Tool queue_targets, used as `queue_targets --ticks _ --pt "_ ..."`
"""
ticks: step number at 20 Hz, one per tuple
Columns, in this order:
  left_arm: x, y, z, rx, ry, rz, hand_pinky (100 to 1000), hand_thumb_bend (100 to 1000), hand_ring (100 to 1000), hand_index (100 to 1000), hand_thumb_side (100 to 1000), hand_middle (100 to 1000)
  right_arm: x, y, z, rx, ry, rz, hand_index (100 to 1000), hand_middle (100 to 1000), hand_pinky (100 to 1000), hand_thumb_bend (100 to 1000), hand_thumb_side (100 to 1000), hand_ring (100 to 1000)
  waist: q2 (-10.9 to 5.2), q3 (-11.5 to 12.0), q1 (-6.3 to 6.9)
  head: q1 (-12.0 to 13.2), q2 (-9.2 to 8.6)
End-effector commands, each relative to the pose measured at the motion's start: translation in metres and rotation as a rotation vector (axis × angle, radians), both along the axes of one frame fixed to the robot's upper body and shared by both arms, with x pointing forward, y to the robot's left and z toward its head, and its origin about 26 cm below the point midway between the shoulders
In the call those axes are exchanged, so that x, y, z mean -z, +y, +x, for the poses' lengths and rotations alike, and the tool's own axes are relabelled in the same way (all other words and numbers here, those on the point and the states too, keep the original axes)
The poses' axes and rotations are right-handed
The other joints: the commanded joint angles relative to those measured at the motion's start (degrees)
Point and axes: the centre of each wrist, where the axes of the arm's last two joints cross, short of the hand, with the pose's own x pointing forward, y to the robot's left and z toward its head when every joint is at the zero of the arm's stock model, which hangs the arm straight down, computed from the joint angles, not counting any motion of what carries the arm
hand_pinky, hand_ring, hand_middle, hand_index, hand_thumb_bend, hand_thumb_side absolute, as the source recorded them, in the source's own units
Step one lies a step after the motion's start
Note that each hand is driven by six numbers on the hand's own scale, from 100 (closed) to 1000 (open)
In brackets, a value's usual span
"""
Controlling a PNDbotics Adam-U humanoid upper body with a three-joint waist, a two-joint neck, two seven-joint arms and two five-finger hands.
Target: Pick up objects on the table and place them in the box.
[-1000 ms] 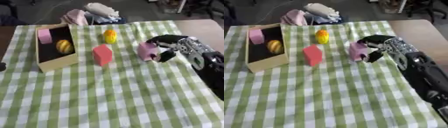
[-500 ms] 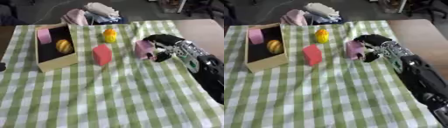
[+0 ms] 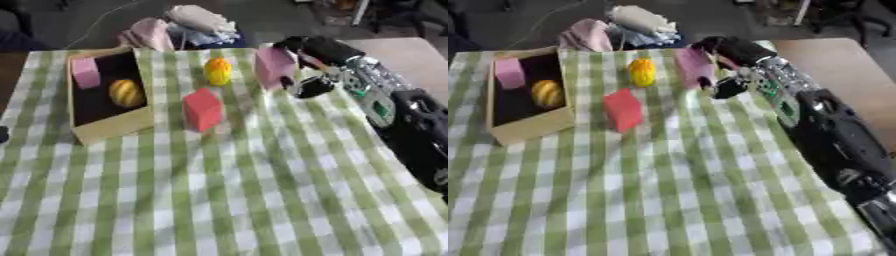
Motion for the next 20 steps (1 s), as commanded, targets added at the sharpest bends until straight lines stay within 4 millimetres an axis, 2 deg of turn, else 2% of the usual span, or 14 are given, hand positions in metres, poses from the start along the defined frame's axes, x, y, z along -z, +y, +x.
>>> queue_targets --ticks 1,5,9,14,20 --pt "-0.006 0.001 0.000 0.004 -0.022 0.012 684 339 625 743 740 695 -0.028 0.013 0.005 -0.031 -0.054 0.010 534 398 606 100 257 549 -0.80 0.29 -0.13 -0.28 -0.23" --pt "-0.009 0.000 0.000 0.013 -0.035 0.011 683 340 626 742 734 694 -0.040 0.040 0.018 -0.070 -0.075 0.028 534 395 604 100 235 545 -0.76 1.28 0.05 -0.86 -0.50" --pt "-0.013 -0.003 0.001 0.030 -0.048 0.009 683 340 626 742 730 694 -0.042 0.069 0.031 -0.109 -0.078 0.045 541 398 608 100 223 546 -0.65 3.08 0.09 -1.84 -0.73" --pt "-0.017 -0.006 0.001 0.049 -0.063 0.005 681 345 626 742 723 694 -0.035 0.104 0.042 -0.142 -0.070 0.069 557 409 614 100 209 550 -0.55 5.97 0.12 -3.40 -0.82" --pt "-0.020 -0.008 0.001 0.063 -0.074 0.002 678 343 626 742 726 693 -0.024 0.128 0.051 -0.128 -0.052 0.085 582 427 638 100 207 563 -0.48 9.10 -0.06 -5.22 -0.77"
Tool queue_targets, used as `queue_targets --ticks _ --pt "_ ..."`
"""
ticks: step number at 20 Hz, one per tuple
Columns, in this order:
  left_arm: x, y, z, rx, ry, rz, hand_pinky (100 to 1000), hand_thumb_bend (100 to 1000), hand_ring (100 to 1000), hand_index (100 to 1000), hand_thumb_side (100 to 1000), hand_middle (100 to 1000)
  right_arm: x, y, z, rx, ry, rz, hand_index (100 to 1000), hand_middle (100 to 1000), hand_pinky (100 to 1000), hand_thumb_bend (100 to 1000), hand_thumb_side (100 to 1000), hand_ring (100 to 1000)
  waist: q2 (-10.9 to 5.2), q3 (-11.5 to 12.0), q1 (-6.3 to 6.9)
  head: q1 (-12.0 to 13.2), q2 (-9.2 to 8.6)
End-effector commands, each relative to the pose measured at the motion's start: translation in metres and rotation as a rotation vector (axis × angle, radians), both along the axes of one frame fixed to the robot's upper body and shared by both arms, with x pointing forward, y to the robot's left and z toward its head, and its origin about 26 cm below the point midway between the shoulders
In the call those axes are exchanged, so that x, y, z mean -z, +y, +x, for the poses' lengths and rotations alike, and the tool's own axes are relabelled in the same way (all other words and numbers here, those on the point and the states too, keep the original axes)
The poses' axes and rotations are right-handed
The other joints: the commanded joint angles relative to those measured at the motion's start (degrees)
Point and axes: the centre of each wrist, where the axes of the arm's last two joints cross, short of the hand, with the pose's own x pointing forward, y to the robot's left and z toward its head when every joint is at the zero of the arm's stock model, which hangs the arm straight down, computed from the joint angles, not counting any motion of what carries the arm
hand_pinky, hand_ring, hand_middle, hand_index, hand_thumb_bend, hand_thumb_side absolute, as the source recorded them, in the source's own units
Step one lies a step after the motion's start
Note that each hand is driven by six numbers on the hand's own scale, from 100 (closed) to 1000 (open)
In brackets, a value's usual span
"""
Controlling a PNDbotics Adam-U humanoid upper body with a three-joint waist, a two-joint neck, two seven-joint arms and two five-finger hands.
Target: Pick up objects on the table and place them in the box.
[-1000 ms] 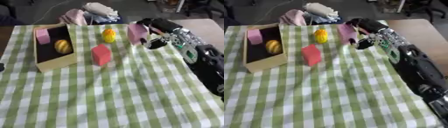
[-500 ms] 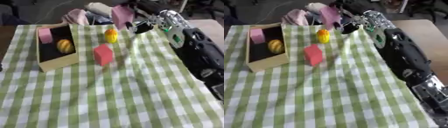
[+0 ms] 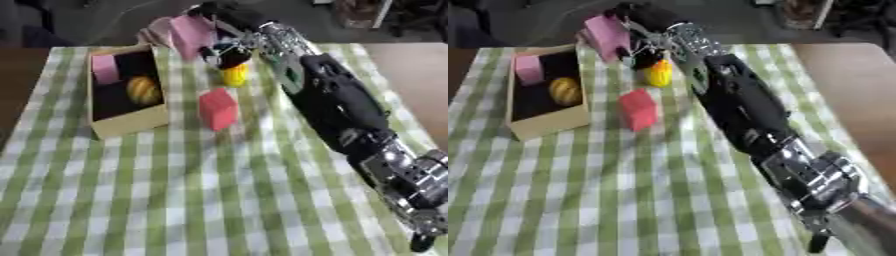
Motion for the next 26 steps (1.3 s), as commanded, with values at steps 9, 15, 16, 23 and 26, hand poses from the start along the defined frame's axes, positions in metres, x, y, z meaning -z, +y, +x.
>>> queue_targets --ticks 9,15,16,23,26 --pt "-0.013 -0.002 -0.001 0.019 -0.048 -0.002 675 350 626 742 713 693 0.017 0.032 0.007 0.023 0.016 0.025 668 488 668 100 211 591 -0.45 2.90 -0.32 -1.88 -0.73" --pt "-0.014 -0.002 0.000 0.022 -0.054 -0.005 673 354 626 742 711 693 0.011 0.045 0.002 0.017 -0.068 -0.036 913 700 729 100 211 688 -0.55 3.33 -0.61 -1.85 -0.68" --pt "-0.014 -0.002 0.000 0.023 -0.054 -0.005 673 355 626 742 711 693 0.010 0.047 0.001 0.014 -0.080 -0.050 934 729 740 100 217 709 -0.58 3.35 -0.66 -1.84 -0.66" --pt "-0.015 -0.002 0.000 0.028 -0.059 -0.005 673 358 627 742 709 693 0.012 0.057 -0.003 -0.035 -0.082 -0.152 988 861 804 100 255 827 -0.74 3.56 -1.04 -1.78 -0.61" --pt "-0.016 -0.003 0.001 0.029 -0.061 -0.005 673 360 627 742 708 693 0.012 0.061 -0.005 -0.058 -0.056 -0.184 1000 908 834 100 415 874 -0.75 3.63 -1.20 -1.71 -0.57"
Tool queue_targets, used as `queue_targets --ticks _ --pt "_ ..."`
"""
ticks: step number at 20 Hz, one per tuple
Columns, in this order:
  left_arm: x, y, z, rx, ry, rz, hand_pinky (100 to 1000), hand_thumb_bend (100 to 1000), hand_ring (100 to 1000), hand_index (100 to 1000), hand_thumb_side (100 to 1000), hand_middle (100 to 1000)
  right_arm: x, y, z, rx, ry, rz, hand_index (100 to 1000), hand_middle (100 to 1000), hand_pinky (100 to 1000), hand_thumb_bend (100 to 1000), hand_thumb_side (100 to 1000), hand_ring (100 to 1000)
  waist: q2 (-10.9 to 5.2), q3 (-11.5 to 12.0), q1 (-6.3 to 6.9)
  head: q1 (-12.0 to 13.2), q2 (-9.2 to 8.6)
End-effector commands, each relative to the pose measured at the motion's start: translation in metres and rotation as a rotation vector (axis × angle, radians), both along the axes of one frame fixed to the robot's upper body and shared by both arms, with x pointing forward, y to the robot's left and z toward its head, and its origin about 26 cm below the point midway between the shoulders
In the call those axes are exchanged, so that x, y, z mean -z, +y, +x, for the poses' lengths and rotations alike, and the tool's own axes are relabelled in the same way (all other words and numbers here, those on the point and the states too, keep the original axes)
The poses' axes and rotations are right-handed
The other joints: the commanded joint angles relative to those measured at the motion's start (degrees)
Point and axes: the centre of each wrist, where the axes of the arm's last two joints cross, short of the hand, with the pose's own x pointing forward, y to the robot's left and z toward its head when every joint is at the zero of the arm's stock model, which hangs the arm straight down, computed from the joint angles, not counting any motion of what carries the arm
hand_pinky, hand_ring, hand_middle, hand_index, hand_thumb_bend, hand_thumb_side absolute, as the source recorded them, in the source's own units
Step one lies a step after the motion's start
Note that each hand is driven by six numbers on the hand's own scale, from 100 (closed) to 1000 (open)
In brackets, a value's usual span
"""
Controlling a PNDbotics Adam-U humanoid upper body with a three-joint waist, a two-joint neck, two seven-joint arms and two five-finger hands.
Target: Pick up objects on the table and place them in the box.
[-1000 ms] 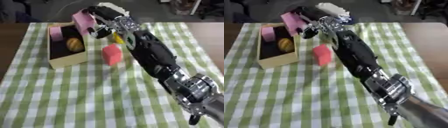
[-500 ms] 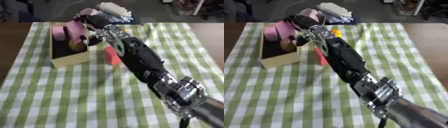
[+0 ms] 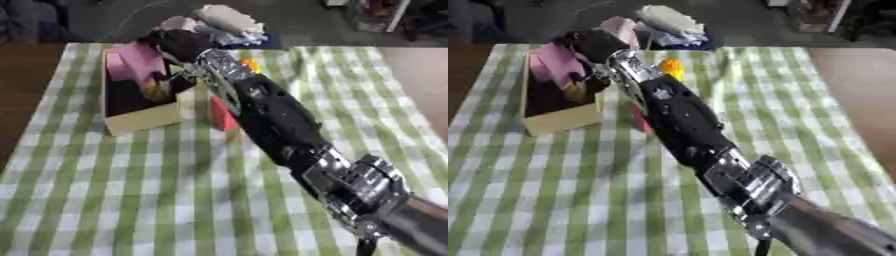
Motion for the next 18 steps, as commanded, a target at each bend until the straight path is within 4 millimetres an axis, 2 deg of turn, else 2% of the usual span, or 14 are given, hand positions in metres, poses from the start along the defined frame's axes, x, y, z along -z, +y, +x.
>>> queue_targets --ticks 1,3,4,8,12,14,18 --pt "-0.010 0.000 -0.001 0.009 -0.039 0.000 673 360 627 742 708 693 -0.015 0.008 -0.003 -0.037 -0.009 -0.030 1000 922 841 100 512 887 -0.75 0.16 -0.57 0.14 -0.57" --pt "-0.010 0.000 -0.001 0.009 -0.040 -0.001 673 361 627 742 708 693 -0.015 0.009 -0.003 -0.048 0.030 -0.033 1000 934 851 100 570 901 -0.75 0.16 -0.67 0.26 -0.59" --pt "-0.010 0.000 -0.001 0.009 -0.041 -0.001 674 361 628 742 708 693 -0.015 0.009 -0.004 -0.053 0.045 -0.033 1000 940 854 100 651 909 -0.74 0.15 -0.71 0.31 -0.60" --pt "-0.010 0.000 -0.001 0.010 -0.041 0.000 673 362 628 742 708 693 -0.017 0.010 -0.005 -0.058 0.089 -0.035 1000 954 866 100 654 925 -0.74 0.05 -0.78 0.38 -0.54" --pt "-0.009 0.001 -0.001 0.008 -0.039 0.000 673 363 628 742 709 693 -0.024 0.006 -0.006 -0.053 0.085 -0.013 1000 949 865 100 592 922 -0.76 -0.23 -0.77 0.49 -0.53" --pt "-0.009 0.001 -0.001 0.004 -0.037 0.000 673 363 628 742 709 693 -0.029 0.001 -0.005 -0.054 0.084 0.015 1000 942 862 100 579 917 -0.79 -0.54 -0.79 0.65 -0.49" --pt "-0.008 0.004 -0.001 -0.010 -0.033 0.002 673 364 628 742 711 693 -0.043 -0.022 -0.001 -0.021 0.122 0.088 1000 935 861 100 535 912 -0.81 -1.67 -0.87 1.30 -0.62"
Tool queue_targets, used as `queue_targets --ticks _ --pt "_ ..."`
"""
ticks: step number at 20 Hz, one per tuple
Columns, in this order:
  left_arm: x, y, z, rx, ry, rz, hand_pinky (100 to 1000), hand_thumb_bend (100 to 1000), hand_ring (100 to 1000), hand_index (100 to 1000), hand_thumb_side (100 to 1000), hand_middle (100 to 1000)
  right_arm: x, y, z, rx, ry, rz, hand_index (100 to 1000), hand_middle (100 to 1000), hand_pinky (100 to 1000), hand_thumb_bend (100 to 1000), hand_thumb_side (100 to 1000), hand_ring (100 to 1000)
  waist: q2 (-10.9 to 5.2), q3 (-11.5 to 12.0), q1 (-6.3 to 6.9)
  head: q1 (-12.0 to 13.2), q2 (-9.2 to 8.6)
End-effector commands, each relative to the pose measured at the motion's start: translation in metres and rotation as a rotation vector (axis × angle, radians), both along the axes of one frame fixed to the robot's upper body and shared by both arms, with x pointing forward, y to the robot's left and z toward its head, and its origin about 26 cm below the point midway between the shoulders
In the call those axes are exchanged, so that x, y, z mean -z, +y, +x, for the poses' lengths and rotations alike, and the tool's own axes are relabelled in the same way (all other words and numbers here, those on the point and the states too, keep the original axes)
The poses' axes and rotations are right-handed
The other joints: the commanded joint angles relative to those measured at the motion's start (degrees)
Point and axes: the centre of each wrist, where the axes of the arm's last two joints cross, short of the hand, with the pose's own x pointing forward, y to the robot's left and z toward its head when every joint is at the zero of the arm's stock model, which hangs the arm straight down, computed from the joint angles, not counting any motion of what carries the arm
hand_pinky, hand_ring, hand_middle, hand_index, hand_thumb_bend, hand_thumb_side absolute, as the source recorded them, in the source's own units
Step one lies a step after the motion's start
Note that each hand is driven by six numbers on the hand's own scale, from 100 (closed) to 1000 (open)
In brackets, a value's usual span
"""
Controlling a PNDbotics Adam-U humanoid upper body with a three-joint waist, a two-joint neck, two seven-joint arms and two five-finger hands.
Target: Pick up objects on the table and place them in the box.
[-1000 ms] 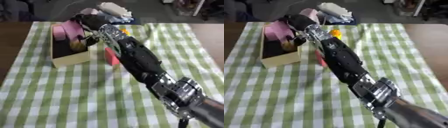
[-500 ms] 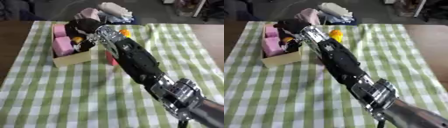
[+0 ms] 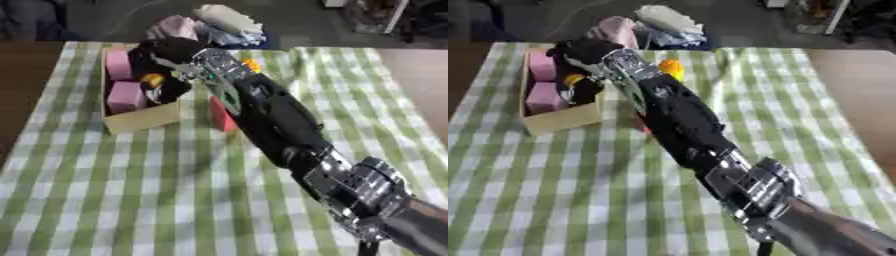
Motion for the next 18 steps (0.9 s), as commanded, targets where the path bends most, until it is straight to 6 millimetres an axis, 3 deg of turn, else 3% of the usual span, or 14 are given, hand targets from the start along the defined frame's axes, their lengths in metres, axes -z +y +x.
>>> queue_targets --ticks 1,6,11,12,13,18 --pt "-0.007 0.004 -0.001 -0.015 -0.025 0.008 673 363 628 742 712 693 -0.028 -0.024 0.003 0.040 0.000 0.060 1000 935 864 100 496 914 -0.80 -0.45 -0.59 0.60 -0.66" --pt "-0.005 0.005 -0.001 -0.027 -0.018 0.012 673 364 628 742 713 693 -0.035 -0.071 0.012 0.210 0.059 0.138 1000 928 861 100 436 907 -0.79 -1.49 -0.48 1.07 -0.85" --pt "-0.003 0.006 -0.002 -0.036 -0.012 0.016 672 363 628 742 714 693 -0.023 -0.118 0.018 0.413 0.077 0.266 994 886 830 100 432 872 -0.78 -2.30 -0.28 1.60 -1.08" --pt "-0.003 0.006 -0.002 -0.037 -0.011 0.016 672 363 628 742 715 693 -0.019 -0.125 0.019 0.453 0.076 0.288 992 881 827 100 324 868 -0.78 -2.39 -0.21 1.65 -1.14" --pt "-0.003 0.007 -0.002 -0.038 -0.010 0.017 672 363 628 742 715 693 -0.015 -0.131 0.020 0.493 0.075 0.308 991 878 825 100 429 866 -0.76 -2.47 -0.14 1.67 -1.20" --pt "-0.002 0.007 -0.003 -0.040 -0.008 0.018 671 362 628 742 716 693 0.007 -0.149 0.022 0.619 0.092 0.344 987 872 822 100 477 864 -0.63 -2.62 0.14 1.65 -1.43"
